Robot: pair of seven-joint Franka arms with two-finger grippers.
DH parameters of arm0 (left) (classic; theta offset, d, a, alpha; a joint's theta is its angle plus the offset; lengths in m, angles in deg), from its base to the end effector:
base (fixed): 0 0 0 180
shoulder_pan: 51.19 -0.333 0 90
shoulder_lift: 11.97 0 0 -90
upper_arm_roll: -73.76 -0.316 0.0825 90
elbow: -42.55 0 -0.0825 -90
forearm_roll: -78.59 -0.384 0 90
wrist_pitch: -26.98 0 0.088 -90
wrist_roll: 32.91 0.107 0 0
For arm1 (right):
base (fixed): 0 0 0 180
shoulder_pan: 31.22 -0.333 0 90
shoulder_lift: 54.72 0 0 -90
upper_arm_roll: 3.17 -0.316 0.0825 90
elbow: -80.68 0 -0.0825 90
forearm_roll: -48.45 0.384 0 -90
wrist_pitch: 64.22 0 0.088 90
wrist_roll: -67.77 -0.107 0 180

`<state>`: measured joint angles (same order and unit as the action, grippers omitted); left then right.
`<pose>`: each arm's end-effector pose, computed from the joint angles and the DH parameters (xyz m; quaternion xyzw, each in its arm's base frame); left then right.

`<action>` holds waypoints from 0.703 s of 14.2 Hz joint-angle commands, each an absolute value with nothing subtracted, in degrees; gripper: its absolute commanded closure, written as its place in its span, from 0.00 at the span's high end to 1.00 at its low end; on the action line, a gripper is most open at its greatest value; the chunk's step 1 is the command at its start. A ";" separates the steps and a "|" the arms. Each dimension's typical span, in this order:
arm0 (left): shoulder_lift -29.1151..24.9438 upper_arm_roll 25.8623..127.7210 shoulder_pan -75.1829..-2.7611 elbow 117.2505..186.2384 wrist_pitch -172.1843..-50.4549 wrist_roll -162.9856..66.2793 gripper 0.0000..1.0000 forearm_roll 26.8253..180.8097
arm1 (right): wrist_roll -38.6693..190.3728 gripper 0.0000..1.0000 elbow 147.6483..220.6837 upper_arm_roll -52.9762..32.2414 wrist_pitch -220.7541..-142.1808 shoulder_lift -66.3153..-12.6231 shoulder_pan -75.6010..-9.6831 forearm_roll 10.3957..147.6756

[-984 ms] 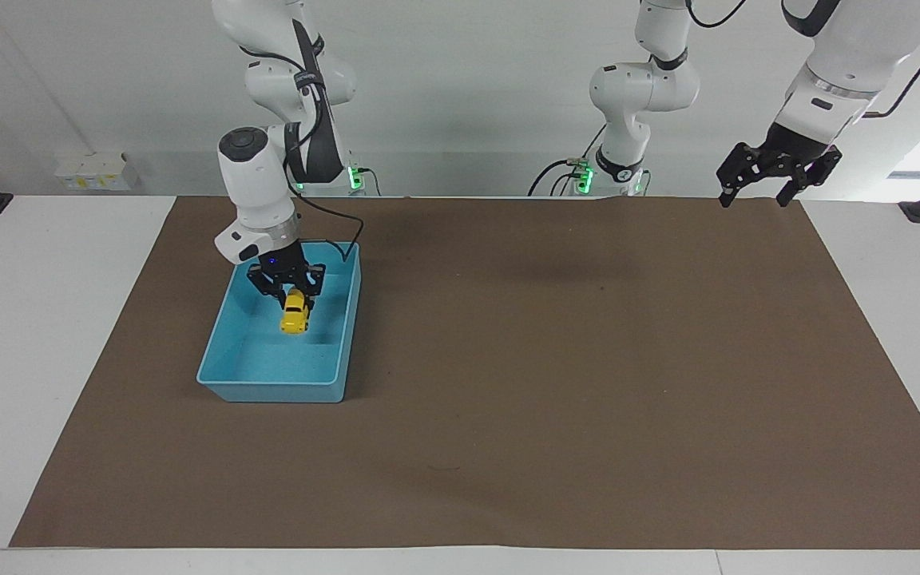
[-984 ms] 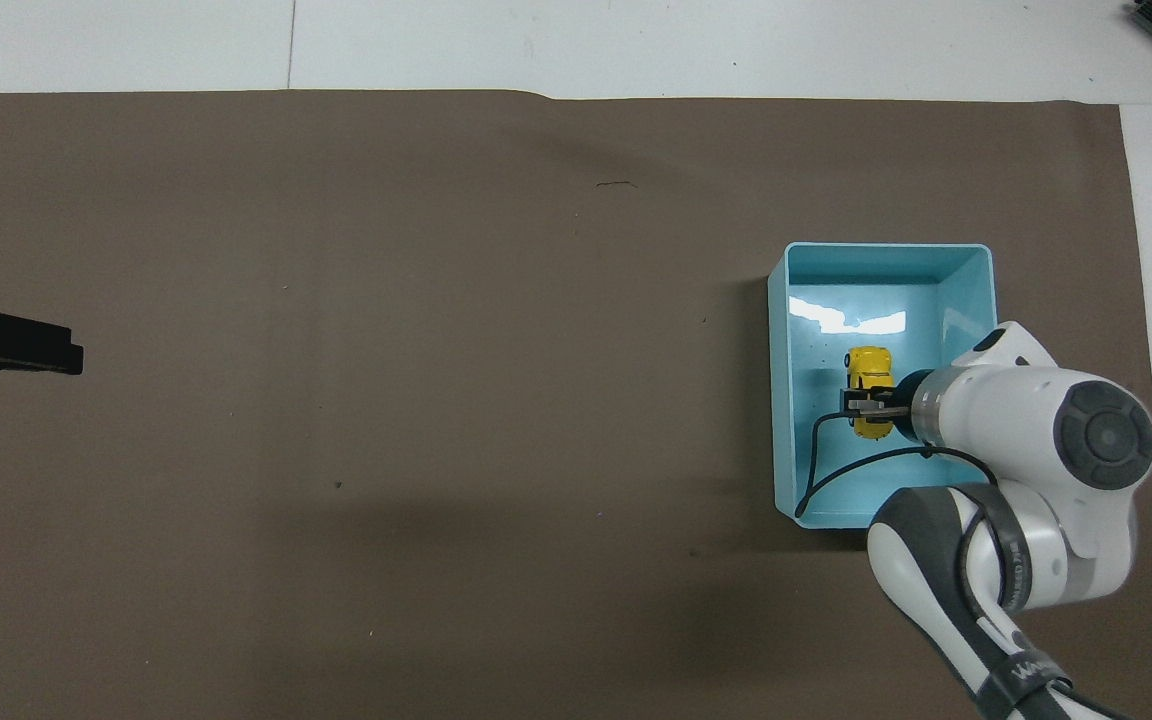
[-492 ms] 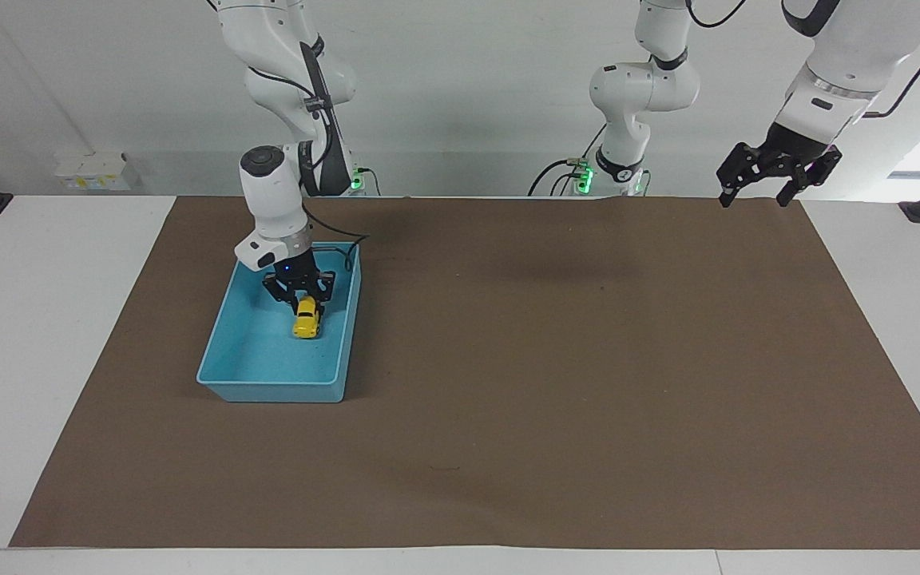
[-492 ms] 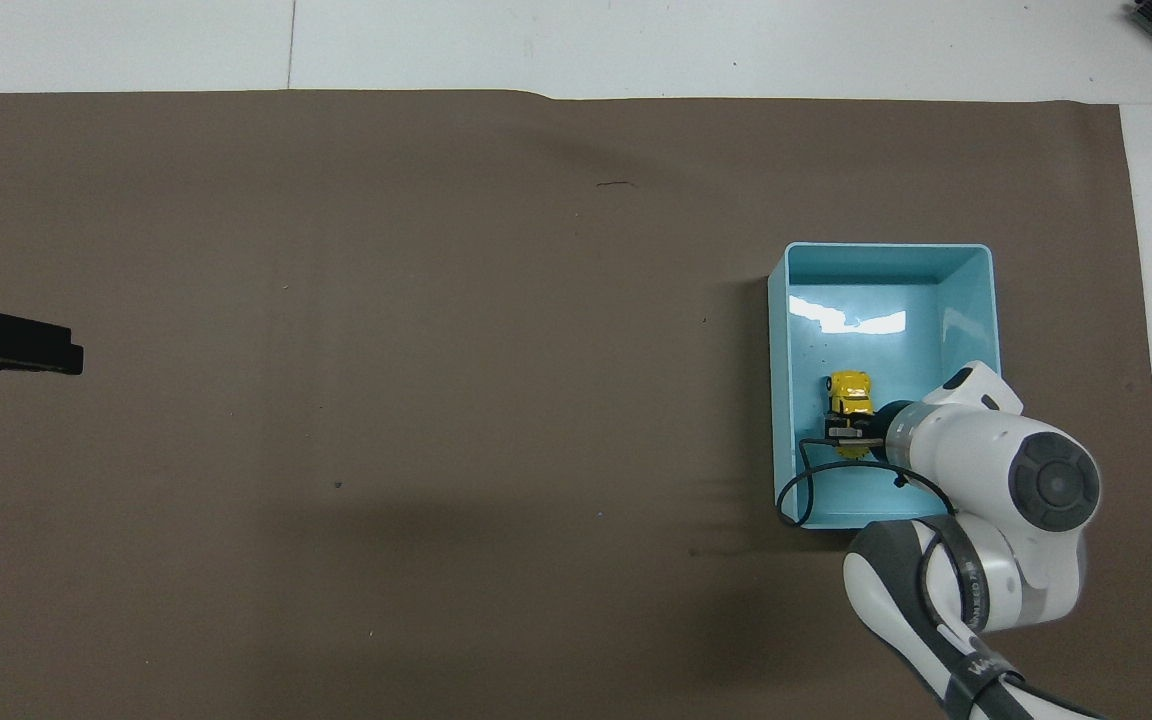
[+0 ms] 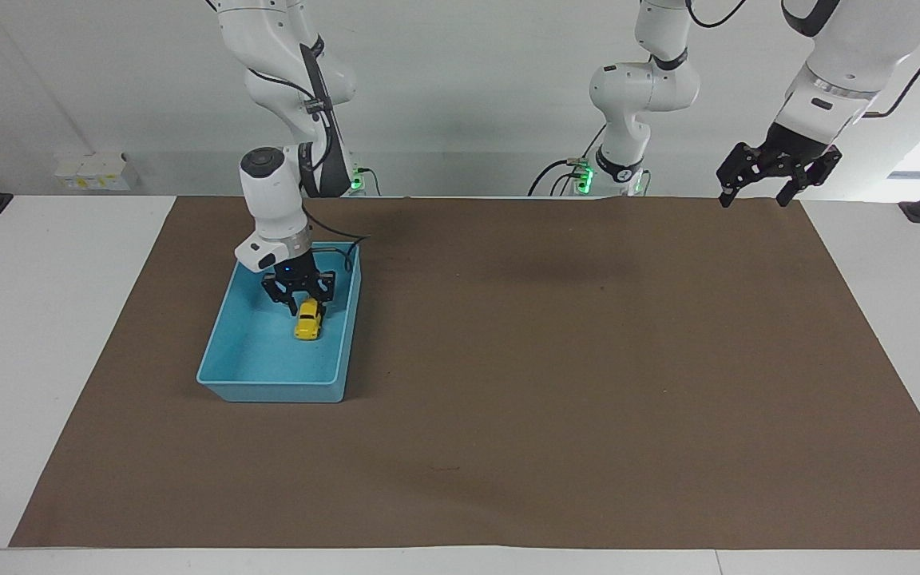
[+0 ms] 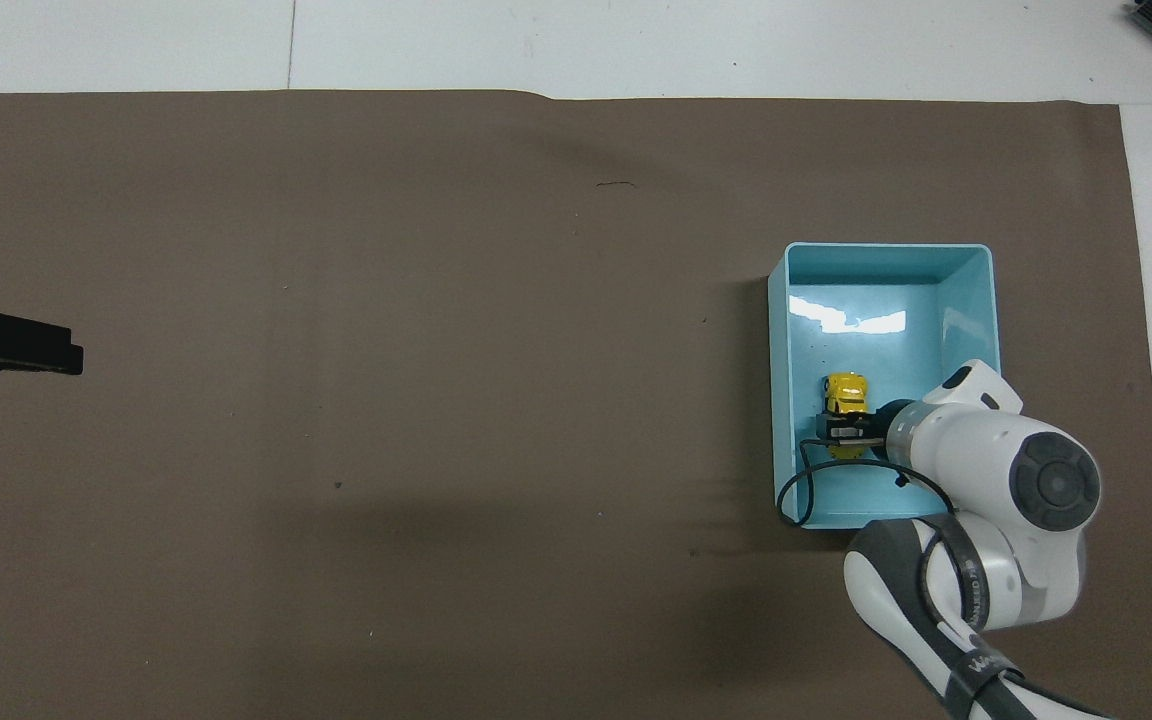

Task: Wind up and store yellow beetle car
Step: 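Lower the car into the bin and open the right gripper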

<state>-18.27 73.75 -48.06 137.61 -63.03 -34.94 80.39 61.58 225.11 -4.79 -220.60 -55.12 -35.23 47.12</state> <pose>0.5188 -0.0316 0.6419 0.9998 -0.0097 0.0102 0.0162 0.4790 0.0481 0.3015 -0.9942 -0.0052 -0.1076 0.0052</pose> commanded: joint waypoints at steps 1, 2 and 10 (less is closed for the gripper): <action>-18.74 74.47 -49.08 137.20 -61.79 -34.67 1.00 79.74 | 64.60 1.00 223.42 -4.92 -219.45 -55.69 -34.38 48.62; -18.74 74.47 -49.08 137.20 -61.79 -34.67 1.00 79.74 | 64.69 1.00 221.41 -4.92 -215.78 -56.04 -34.21 48.62; -18.74 74.47 -49.08 137.20 -61.79 -34.67 1.00 79.74 | 65.92 1.00 193.74 -4.75 -182.91 -52.71 -29.64 48.97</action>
